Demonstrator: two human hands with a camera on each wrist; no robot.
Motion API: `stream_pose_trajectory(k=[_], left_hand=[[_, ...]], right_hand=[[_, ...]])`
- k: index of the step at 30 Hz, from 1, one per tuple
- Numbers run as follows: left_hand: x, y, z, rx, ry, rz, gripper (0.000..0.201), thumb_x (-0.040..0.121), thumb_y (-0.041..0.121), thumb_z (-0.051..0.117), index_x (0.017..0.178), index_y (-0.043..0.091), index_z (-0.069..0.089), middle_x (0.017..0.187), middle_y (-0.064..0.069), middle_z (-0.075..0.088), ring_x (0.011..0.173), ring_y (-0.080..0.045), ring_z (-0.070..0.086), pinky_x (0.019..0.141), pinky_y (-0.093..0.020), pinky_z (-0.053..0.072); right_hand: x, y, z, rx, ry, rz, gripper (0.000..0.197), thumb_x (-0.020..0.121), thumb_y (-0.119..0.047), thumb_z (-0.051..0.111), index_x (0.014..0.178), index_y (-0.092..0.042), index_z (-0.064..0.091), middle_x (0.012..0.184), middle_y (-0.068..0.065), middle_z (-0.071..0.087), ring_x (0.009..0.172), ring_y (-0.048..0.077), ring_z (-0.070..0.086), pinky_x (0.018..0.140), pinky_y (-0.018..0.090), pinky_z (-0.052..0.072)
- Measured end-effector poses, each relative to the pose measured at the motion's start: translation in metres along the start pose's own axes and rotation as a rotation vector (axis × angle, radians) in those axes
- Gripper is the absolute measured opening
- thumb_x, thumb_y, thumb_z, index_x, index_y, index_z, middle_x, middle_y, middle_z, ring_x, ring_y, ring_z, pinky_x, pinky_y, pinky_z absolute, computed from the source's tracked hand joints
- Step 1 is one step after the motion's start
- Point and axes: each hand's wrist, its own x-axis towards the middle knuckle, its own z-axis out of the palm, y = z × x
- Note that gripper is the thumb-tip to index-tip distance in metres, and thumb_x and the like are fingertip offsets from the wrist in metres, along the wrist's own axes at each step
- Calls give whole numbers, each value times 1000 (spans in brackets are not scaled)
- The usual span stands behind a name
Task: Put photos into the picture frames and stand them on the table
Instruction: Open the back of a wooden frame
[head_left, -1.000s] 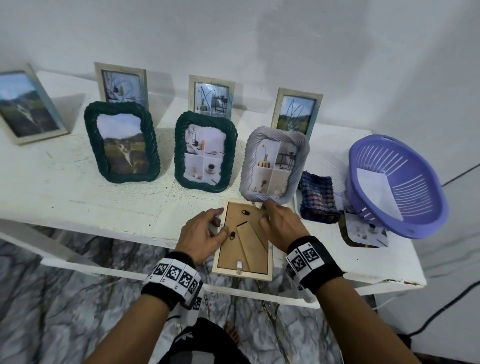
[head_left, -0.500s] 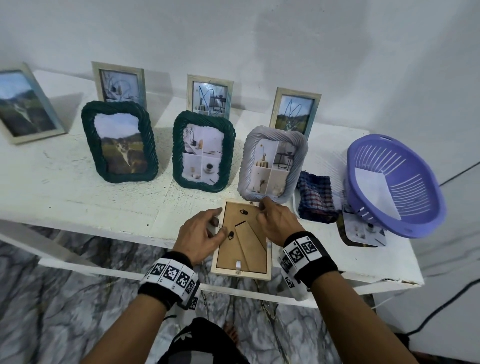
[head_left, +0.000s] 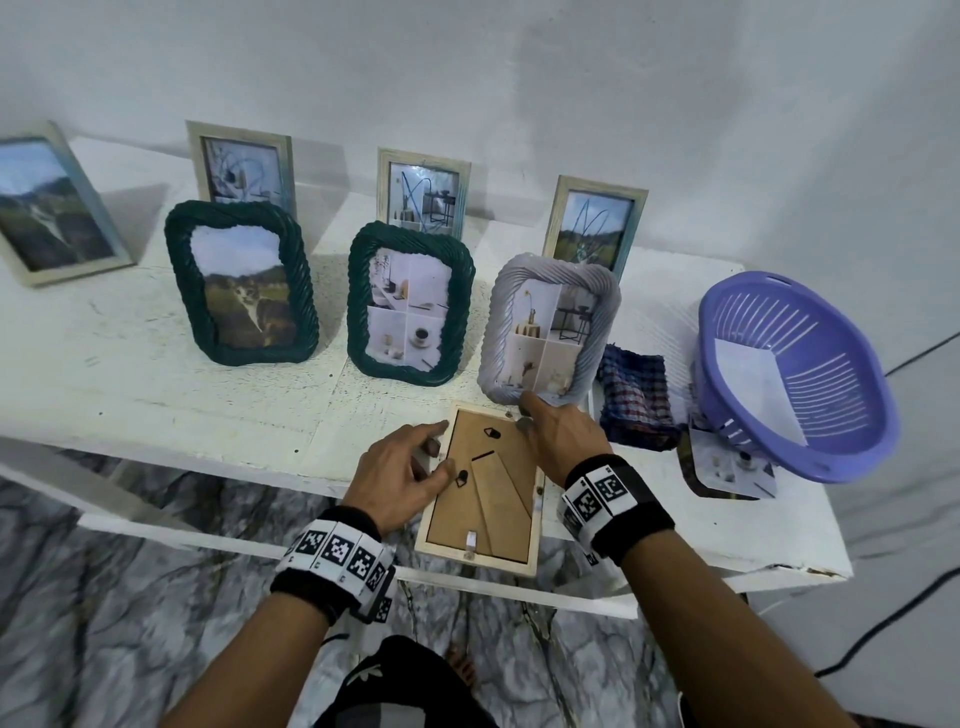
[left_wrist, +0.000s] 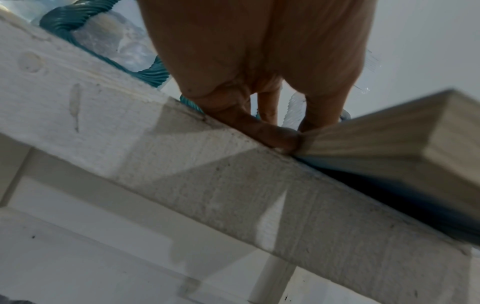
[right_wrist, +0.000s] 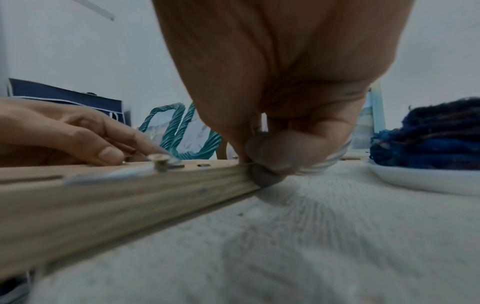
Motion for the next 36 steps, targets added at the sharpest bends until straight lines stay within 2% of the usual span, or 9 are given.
stream_pose_trajectory(k=[9, 15, 17, 20, 23, 25, 28, 32, 36], left_hand=[[1, -2, 0, -8, 18, 4, 55, 82, 48, 61, 131, 25, 58, 96, 14, 60, 71, -1, 55, 74, -25, 48], [-2, 5, 4, -29, 70, -77, 45, 88, 36, 69, 131, 29, 57, 100, 12, 62, 81, -9, 59, 81, -29, 49], [-2, 6, 5, -34, 75, -90, 45, 88, 38, 69, 130, 29, 57, 101, 11, 63, 83, -12, 60, 83, -31, 50], [-2, 6, 5, -35, 76, -97, 44, 87, 39, 69, 129, 30, 58, 100, 12, 63, 83, -11, 60, 82, -29, 50], [-2, 5, 6, -34, 86, -98, 43, 87, 38, 70, 128, 29, 59, 98, 13, 63, 82, -11, 61, 81, -30, 50], [-3, 5, 7, -33, 93, -97, 42, 87, 37, 70, 127, 29, 59, 98, 13, 63, 82, -11, 60, 81, -30, 50], [-3, 6, 7, -26, 96, -97, 43, 87, 37, 70, 127, 28, 60, 98, 12, 63, 84, -12, 60, 81, -29, 49], [-1, 4, 6, -26, 84, -98, 43, 86, 38, 70, 126, 29, 60, 98, 12, 64, 85, -12, 61, 83, -29, 50], [-1, 5, 6, -35, 98, -107, 41, 85, 38, 71, 125, 28, 61, 95, 14, 63, 82, -12, 62, 81, -29, 49]], right_hand=[[4, 4, -7, 179, -4, 103, 14, 95, -30, 50, 106, -23, 55, 102, 10, 64, 90, 33, 61, 73, 38, 52], [-20, -9, 7, 160, 61, 185, 31, 97, -35, 40, 126, -25, 44, 105, 16, 63, 93, 35, 60, 72, 38, 45], [-44, -16, 15, 92, 159, 144, 33, 96, -38, 39, 123, -21, 46, 104, 11, 57, 93, 32, 54, 69, 37, 44], [-85, -31, 29, 16, 246, -63, 36, 92, -45, 34, 99, -19, 58, 99, 4, 53, 87, 22, 45, 72, 36, 46], [-119, -43, 47, 13, 270, -135, 38, 87, -52, 45, 85, -18, 62, 93, 3, 53, 82, 21, 47, 66, 34, 44], [-129, -48, 55, -28, 292, -116, 41, 83, -55, 51, 86, -17, 64, 91, 4, 54, 81, 24, 49, 64, 36, 45], [-128, -53, 59, 2, 341, -103, 32, 80, -48, 52, 90, -21, 65, 92, 3, 53, 81, 23, 50, 65, 36, 45], [-125, -59, 65, 46, 339, -193, 18, 83, -33, 51, 90, -20, 62, 95, 2, 51, 90, 23, 51, 70, 37, 43], [-121, -51, 63, 9, 305, -289, 9, 84, -25, 61, 91, -19, 62, 96, 2, 50, 93, 24, 48, 73, 40, 45]])
